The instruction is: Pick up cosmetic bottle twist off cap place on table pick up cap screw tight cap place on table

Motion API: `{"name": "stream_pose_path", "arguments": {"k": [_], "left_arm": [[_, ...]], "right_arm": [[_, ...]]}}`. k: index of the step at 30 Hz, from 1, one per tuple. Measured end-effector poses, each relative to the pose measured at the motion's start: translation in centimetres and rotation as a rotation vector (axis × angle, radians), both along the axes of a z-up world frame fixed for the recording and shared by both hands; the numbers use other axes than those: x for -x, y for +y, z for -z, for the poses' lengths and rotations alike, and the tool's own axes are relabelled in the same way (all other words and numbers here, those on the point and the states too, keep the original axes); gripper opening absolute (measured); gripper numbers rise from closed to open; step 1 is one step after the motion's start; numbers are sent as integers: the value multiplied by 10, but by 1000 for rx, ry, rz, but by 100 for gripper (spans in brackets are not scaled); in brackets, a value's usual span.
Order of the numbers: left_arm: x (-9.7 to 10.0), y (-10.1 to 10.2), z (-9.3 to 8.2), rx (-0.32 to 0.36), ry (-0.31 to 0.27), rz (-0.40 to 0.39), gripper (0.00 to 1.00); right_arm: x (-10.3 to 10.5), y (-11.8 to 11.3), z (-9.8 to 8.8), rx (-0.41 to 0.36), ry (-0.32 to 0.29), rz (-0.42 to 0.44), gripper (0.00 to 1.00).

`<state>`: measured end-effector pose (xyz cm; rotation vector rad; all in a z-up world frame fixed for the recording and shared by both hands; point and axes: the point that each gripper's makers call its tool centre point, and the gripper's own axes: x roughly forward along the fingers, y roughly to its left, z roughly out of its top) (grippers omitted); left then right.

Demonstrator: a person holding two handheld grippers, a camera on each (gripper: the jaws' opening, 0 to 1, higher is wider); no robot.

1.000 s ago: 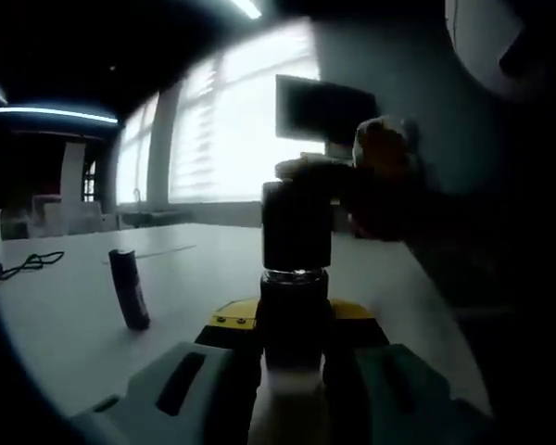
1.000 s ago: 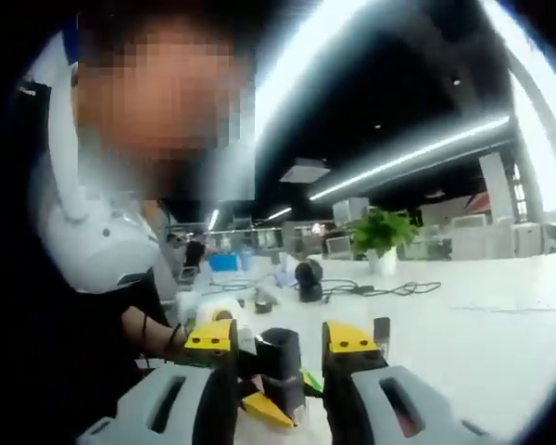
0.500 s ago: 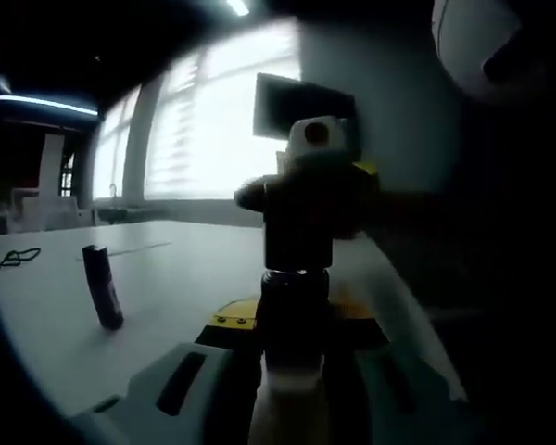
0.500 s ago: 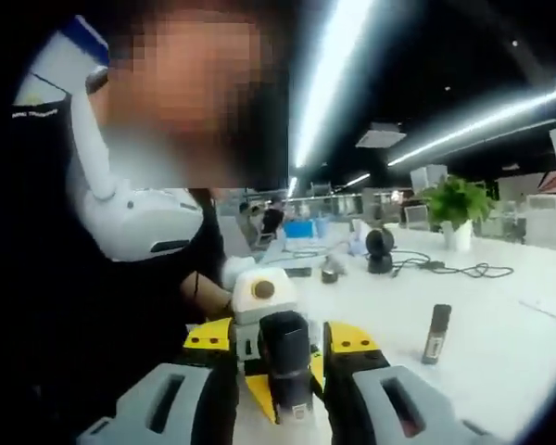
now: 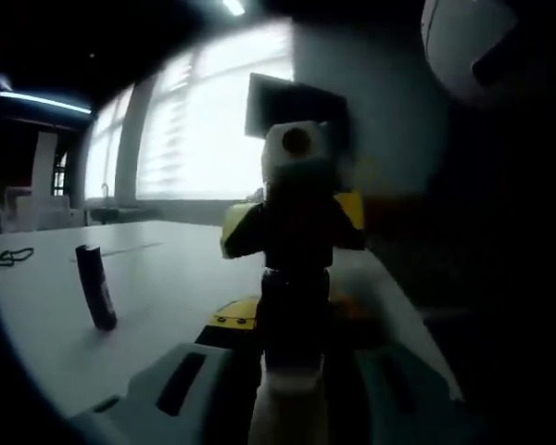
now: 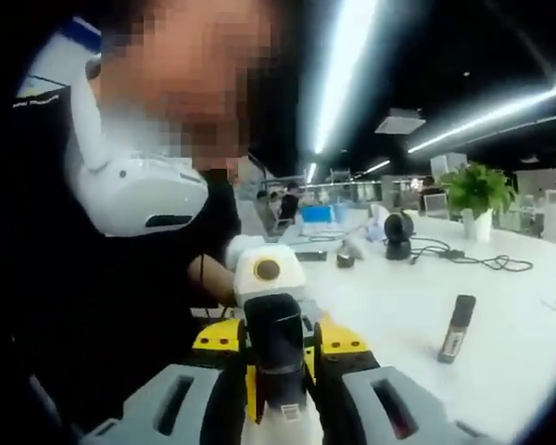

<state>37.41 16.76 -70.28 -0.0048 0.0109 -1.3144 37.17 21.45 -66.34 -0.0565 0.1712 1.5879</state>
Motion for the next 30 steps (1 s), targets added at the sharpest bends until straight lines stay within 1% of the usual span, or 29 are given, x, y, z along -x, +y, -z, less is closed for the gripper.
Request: {"name": "stream_pose_path", "arguments": {"k": [2, 5, 13, 17, 21, 24, 30], "left_arm": [[0, 0, 0, 0, -2, -4, 15], [-1, 0, 0, 0, -4, -7, 15], [-2, 1, 0, -1, -7, -20, 15], [-1, 0, 0, -3, -11, -29, 15], [-2, 1, 0, -3, -11, -41, 15], [-1, 1, 0, -4, -16, -44, 15], [1, 1, 0, -4, -18, -42, 15]], "right_arm": [[3, 3, 1, -2, 1, -2, 16], [4, 3, -1, -23, 15, 14, 16], [0, -2, -1, -25, -12, 95, 15], [-2, -4, 0, -8, -41, 152, 15], [-4, 0, 0, 10, -63, 232, 15], [-4, -3, 0, 22, -80, 296, 15], [-4, -5, -1, 6, -96, 400, 15]]}}
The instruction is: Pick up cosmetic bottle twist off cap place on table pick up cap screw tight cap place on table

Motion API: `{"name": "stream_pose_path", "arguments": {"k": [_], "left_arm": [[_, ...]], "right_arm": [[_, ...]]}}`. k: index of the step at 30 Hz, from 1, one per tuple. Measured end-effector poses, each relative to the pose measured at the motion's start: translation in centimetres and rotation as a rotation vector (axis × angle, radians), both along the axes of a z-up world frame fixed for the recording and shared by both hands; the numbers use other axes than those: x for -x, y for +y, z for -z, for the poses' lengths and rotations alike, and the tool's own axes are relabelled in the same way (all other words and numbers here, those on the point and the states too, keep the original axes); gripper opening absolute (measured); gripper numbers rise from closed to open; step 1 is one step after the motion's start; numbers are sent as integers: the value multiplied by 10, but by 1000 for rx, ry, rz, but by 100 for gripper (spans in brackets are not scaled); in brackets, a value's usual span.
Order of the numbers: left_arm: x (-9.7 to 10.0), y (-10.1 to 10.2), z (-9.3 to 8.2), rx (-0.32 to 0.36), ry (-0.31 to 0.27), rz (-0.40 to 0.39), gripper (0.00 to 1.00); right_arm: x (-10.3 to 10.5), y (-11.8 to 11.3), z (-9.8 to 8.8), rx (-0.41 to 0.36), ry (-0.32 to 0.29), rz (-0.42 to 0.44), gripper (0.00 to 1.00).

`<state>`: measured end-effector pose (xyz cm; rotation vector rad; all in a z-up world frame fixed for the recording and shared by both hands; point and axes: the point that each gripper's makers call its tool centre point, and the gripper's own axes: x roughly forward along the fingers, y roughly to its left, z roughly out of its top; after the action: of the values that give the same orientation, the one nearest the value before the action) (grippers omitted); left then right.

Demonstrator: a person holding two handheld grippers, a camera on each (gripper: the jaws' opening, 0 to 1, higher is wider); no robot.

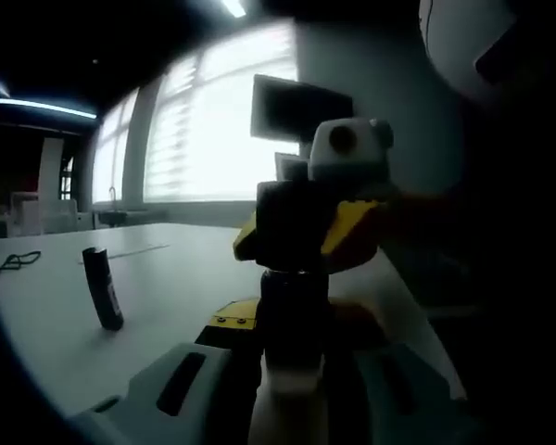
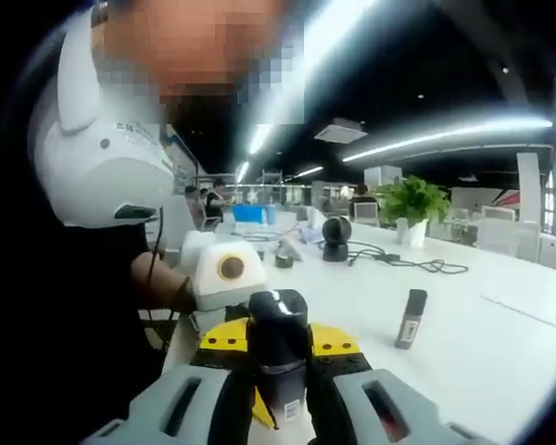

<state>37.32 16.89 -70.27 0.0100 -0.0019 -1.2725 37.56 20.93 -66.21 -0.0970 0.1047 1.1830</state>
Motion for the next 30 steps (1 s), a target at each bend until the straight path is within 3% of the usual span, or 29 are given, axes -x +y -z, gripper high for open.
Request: {"name": "stream_pose_path", "arguments": {"k": [14, 21, 30], "left_arm": [[-7, 4, 0, -7, -2, -67, 15], [-16, 8, 1, -10, -1, -131, 15], [-23, 7, -5, 7, -14, -148, 15]], "right_arm": [[-10, -2, 0, -29, 14, 149, 15], [-20, -2, 0, -36, -1, 269, 14], [-25, -4, 1, -67, 9, 418, 14]]}}
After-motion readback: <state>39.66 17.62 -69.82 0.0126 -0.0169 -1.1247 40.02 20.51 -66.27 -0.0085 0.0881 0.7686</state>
